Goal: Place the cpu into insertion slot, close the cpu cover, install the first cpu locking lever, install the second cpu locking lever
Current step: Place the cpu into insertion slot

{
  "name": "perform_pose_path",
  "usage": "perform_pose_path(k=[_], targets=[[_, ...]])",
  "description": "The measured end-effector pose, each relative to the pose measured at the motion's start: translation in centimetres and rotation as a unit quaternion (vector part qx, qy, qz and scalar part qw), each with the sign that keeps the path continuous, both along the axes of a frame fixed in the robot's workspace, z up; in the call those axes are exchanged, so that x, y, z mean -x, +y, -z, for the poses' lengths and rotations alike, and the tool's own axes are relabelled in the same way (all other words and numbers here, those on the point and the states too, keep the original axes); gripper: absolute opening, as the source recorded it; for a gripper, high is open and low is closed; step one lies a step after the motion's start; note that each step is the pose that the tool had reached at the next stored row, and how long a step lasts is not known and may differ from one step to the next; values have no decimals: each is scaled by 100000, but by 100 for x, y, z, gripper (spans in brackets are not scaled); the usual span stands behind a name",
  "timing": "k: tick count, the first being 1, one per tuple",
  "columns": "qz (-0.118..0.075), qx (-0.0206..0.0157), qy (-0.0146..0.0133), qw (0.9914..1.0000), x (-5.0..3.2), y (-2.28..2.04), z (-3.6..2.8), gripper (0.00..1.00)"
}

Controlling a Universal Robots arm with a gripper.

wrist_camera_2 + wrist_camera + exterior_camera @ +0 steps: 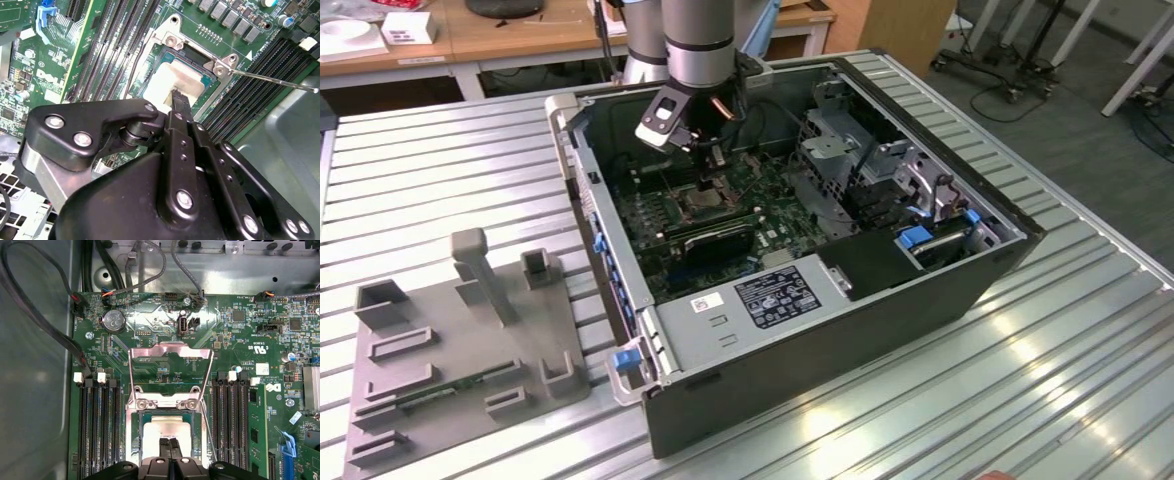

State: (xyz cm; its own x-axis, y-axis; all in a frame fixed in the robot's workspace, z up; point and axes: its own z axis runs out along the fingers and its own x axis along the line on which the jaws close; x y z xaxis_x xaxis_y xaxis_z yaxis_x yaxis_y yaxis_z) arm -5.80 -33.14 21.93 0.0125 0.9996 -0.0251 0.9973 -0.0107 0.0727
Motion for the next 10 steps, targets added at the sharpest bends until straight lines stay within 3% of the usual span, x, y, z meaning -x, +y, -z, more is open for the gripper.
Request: perform_pose_path(k=[3, 10], targets=[[4, -44, 1, 100000, 0, 0, 21, 11], [-1, -53, 1, 100000, 0, 0, 140, 11]])
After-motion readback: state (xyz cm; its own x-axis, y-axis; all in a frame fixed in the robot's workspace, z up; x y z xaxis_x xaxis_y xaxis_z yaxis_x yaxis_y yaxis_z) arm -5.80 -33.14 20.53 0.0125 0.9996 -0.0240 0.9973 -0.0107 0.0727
